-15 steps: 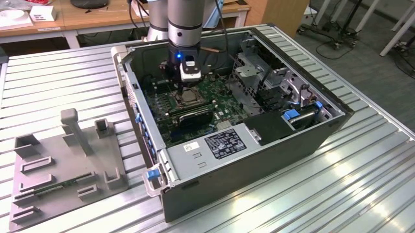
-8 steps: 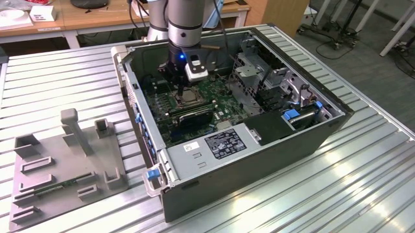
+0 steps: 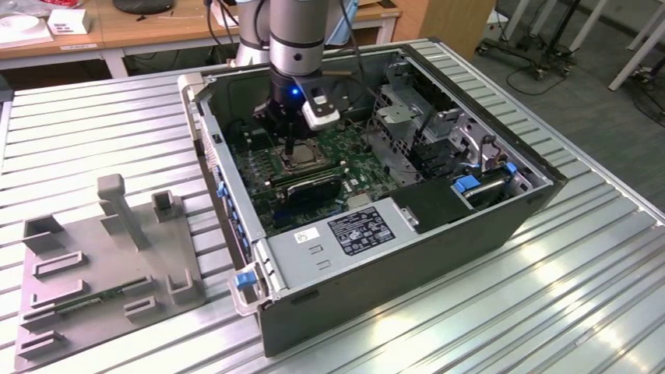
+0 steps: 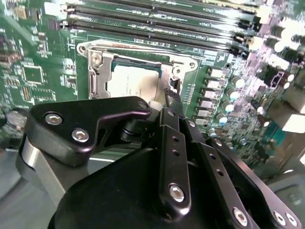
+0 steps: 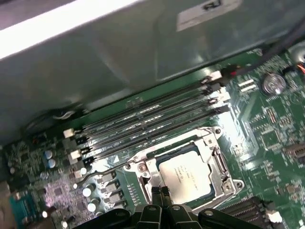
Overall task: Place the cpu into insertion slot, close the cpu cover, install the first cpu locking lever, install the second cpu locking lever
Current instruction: 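Close the cpu cover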
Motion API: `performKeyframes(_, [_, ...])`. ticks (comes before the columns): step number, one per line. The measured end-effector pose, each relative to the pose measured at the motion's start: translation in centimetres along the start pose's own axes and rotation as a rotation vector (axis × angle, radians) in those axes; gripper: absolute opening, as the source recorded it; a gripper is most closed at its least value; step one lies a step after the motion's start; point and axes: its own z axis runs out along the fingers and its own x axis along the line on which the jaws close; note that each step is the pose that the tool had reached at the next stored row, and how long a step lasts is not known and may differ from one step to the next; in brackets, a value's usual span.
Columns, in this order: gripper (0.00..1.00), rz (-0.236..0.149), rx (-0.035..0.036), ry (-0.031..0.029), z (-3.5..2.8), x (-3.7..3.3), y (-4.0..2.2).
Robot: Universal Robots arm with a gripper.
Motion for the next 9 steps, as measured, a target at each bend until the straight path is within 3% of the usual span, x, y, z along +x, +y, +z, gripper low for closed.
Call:
performKeyframes(4, [0.11, -0.055, 0.0016, 0.0018, 0.1, 0.0, -0.01])
performKeyframes(6, [0.11, -0.073, 0.0008, -0.0011, 0.18, -0.01, -0.01])
performKeyframes(7, [0.11, -0.078, -0.0001, -0.0052, 0.2, -0.01, -0.01])
performKeyframes(9, [0.11, -0.086, -0.0055, -0.021, 0.27, 0.0, -0.01])
